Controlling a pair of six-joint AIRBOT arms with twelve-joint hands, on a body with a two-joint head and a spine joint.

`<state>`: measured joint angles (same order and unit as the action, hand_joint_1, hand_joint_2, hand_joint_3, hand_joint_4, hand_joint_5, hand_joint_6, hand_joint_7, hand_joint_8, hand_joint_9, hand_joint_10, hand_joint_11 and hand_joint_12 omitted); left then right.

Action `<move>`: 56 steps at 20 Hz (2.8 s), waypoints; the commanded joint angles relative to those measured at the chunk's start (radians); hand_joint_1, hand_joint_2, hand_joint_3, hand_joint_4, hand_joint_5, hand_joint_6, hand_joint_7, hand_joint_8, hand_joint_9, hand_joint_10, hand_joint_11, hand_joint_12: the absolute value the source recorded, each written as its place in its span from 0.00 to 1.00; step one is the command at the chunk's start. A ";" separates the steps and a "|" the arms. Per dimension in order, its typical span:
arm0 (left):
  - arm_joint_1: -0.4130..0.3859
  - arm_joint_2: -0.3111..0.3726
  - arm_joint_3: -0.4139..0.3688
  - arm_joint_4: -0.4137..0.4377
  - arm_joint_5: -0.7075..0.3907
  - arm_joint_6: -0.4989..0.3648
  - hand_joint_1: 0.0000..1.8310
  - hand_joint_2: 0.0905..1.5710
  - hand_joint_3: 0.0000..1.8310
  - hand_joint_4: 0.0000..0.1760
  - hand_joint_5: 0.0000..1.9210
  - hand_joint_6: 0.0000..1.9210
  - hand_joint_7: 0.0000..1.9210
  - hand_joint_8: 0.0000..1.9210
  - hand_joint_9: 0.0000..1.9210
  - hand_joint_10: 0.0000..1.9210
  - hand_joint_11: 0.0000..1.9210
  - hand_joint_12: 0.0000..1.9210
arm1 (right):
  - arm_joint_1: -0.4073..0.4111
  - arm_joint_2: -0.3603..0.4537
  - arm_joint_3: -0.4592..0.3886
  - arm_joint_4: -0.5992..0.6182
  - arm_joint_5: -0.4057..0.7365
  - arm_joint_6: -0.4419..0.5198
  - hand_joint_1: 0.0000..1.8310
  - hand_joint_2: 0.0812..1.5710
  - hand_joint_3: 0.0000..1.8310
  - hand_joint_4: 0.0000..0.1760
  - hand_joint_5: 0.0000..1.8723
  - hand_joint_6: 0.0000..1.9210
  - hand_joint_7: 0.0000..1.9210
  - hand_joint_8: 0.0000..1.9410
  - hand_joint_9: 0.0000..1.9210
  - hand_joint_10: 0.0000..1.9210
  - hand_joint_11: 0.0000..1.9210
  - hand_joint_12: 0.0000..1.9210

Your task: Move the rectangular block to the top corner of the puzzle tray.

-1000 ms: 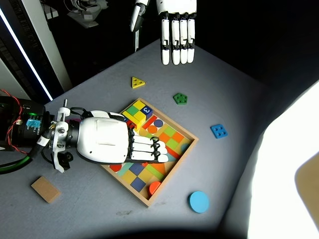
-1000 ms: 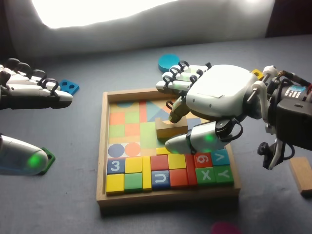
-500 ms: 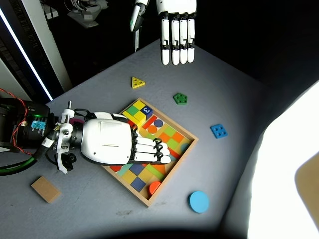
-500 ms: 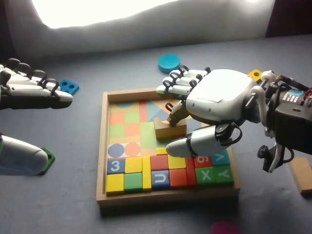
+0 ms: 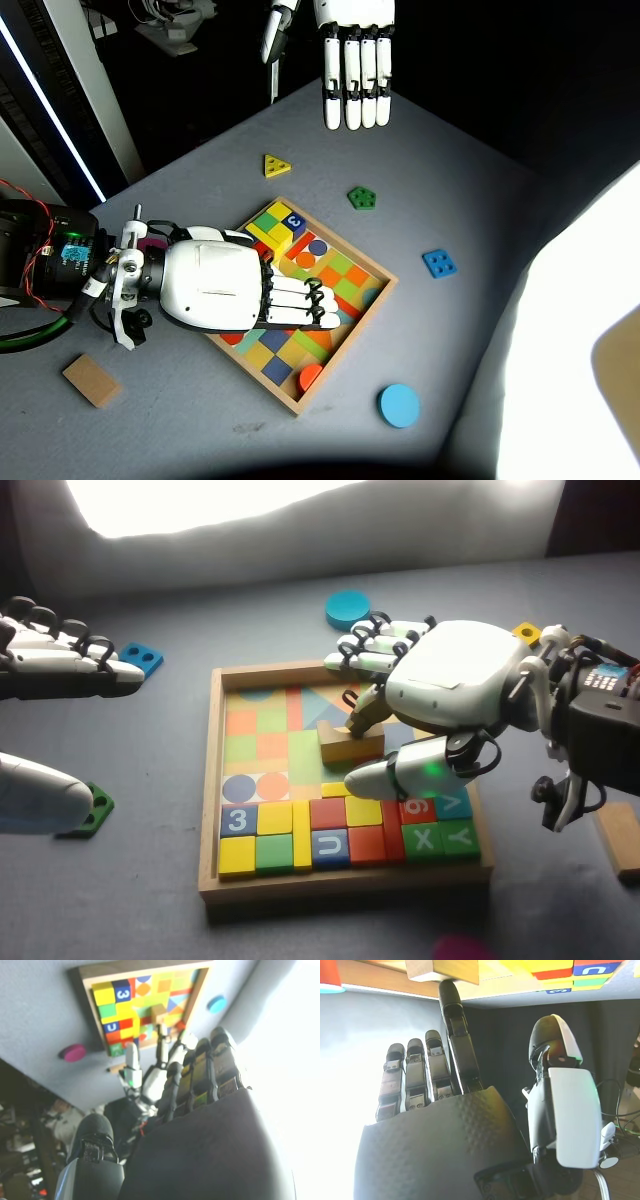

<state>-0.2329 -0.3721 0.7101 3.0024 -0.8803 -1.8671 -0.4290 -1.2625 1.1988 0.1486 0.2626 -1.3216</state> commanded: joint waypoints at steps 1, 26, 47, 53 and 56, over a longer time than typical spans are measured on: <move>-0.013 -0.006 -0.001 0.010 0.082 -0.003 0.00 0.77 0.00 0.18 0.01 0.00 0.00 0.00 0.00 0.00 0.00 0.07 | -0.002 0.010 0.010 -0.001 0.071 -0.007 0.00 0.72 0.00 0.00 0.38 0.04 0.03 0.00 0.00 0.00 0.00 0.00; -0.016 -0.012 -0.001 0.010 0.082 -0.003 0.00 0.78 0.00 0.16 0.02 0.00 0.01 0.00 0.00 0.00 0.00 0.12 | 0.010 -0.004 0.167 -0.019 0.133 -0.007 0.00 0.72 0.00 0.00 0.36 0.03 0.04 0.00 0.00 0.00 0.00 0.00; -0.014 -0.011 -0.004 0.010 0.082 -0.003 0.00 0.78 0.00 0.18 0.02 0.00 0.01 0.00 0.00 0.00 0.00 0.07 | 0.011 0.027 0.114 -0.063 0.091 0.042 0.00 0.72 0.00 0.00 0.36 0.03 0.04 0.00 0.00 0.00 0.00 0.00; -0.015 -0.011 -0.006 0.010 0.082 -0.003 0.00 0.78 0.00 0.15 0.03 0.00 0.02 0.00 0.00 0.00 0.00 0.10 | 0.010 0.024 0.124 -0.063 0.093 0.040 0.00 0.72 0.00 0.00 0.35 0.03 0.05 0.00 0.00 0.00 0.00 0.00; -0.015 -0.011 -0.005 0.010 0.082 -0.003 0.00 0.78 0.00 0.17 0.02 0.00 0.01 0.00 0.00 0.00 0.00 0.09 | 0.011 0.024 0.133 -0.063 0.095 0.040 0.00 0.72 0.00 0.00 0.36 0.03 0.04 0.00 0.00 0.00 0.00 0.00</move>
<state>-0.2329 -0.3828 0.7090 3.0024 -0.8806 -1.8671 -0.4217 -1.2427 1.3254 0.0853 0.2558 -1.2827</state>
